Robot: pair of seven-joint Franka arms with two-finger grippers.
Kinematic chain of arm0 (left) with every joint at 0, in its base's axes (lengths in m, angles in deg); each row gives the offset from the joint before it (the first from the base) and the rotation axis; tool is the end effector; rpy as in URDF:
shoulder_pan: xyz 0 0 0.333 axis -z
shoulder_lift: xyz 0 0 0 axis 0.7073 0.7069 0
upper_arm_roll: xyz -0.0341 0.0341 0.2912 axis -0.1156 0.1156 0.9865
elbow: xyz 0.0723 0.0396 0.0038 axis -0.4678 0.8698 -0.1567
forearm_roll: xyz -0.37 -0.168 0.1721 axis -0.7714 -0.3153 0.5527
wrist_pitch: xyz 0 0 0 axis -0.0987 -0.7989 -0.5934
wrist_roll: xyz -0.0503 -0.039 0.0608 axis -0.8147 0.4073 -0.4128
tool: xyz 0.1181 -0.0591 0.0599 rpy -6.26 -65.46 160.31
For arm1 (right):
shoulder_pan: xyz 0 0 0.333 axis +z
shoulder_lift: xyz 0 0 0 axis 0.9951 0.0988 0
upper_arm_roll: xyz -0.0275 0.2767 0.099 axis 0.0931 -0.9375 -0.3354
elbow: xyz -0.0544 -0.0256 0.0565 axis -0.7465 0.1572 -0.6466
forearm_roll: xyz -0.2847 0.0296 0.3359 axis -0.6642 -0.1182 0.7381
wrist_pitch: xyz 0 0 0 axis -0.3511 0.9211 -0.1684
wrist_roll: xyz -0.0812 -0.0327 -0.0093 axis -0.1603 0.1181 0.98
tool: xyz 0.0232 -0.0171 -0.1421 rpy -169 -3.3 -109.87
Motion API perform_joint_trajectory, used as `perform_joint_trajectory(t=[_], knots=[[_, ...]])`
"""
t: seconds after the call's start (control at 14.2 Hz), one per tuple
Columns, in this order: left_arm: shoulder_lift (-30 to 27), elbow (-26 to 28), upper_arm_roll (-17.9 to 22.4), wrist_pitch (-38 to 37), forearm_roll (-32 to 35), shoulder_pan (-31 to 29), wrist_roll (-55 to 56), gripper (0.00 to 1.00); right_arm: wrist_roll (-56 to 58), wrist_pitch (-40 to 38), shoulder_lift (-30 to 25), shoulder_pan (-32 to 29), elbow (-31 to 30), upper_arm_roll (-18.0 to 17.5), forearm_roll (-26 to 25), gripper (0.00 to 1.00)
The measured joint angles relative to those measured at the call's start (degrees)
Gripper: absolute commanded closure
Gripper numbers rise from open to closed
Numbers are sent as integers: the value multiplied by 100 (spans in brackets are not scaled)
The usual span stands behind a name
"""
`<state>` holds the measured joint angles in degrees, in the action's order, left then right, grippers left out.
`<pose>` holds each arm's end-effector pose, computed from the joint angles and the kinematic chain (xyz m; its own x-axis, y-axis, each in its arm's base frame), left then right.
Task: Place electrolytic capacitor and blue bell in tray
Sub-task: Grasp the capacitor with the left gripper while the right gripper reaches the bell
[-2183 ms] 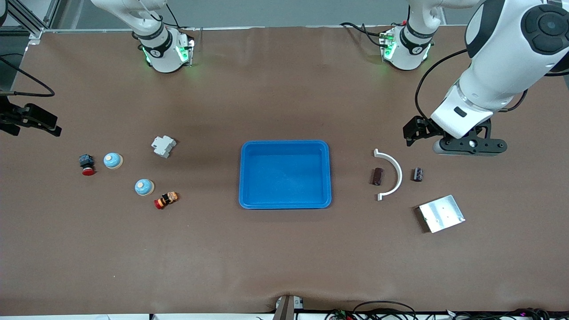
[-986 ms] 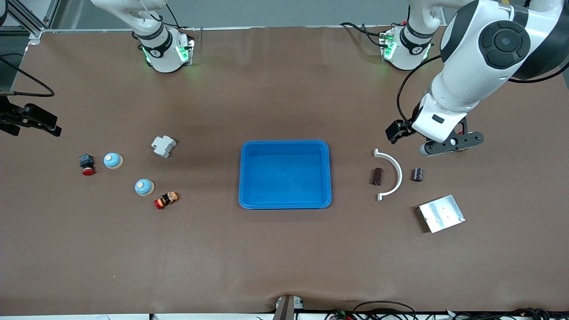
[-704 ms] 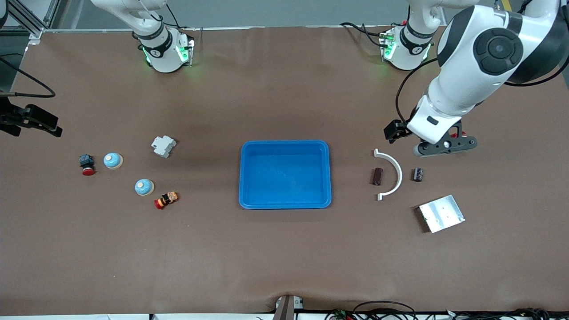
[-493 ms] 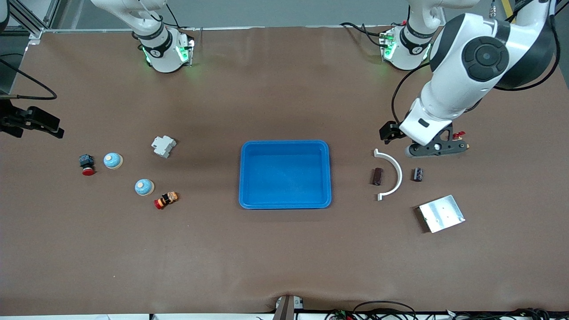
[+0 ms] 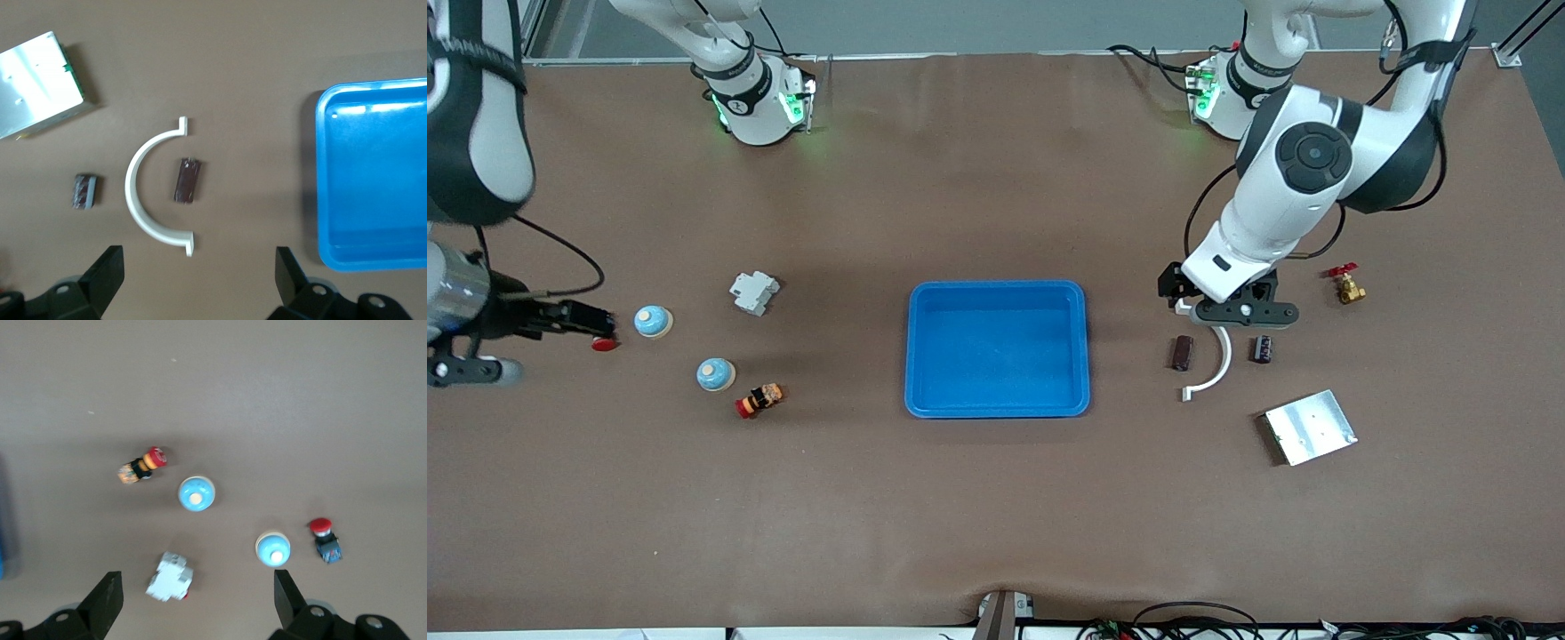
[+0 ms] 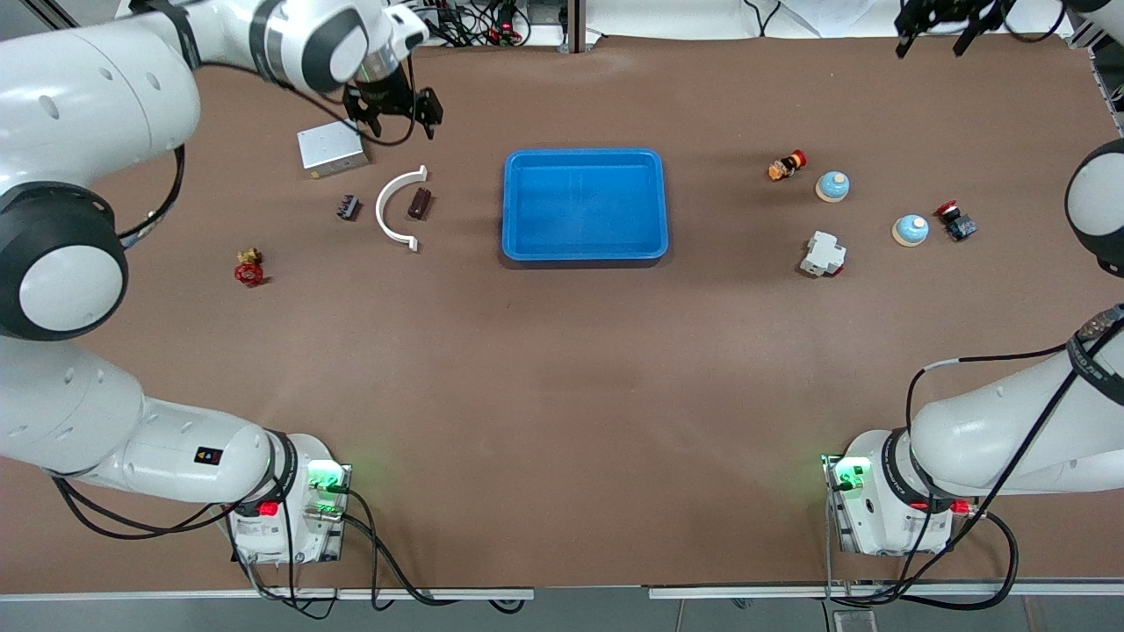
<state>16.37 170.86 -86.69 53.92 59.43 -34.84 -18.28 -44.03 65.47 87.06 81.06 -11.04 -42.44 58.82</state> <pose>0.5693 -0.2422 0.3008 0.9929 -0.0968 0.0684 -0.0974 -0.9952 0.0048 0.6751 -0.0488 0.3974 0.9953 0.0160 -0.0952 0.0159 -0.9999 -0.0016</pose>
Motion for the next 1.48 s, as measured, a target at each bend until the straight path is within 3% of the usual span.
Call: perform_joint_trajectory(t=[0.28,0.77,1.2,1.48], knots=[[59,819,7,1031,9,-83,-421,0,333,1019,506,-123,-695,-18,9,0],[667,1331,13,2197,704,-298,-495,0,343,2710,1047,41,-1648,-124,20,0],[1298,1405,12,2891,835,-424,-499,0,330,3704,1503,243,-2117,-127,47,0],[1543,1372,18,3147,993,-426,-500,0,330,3879,1637,239,-2159,-74,52,0]])
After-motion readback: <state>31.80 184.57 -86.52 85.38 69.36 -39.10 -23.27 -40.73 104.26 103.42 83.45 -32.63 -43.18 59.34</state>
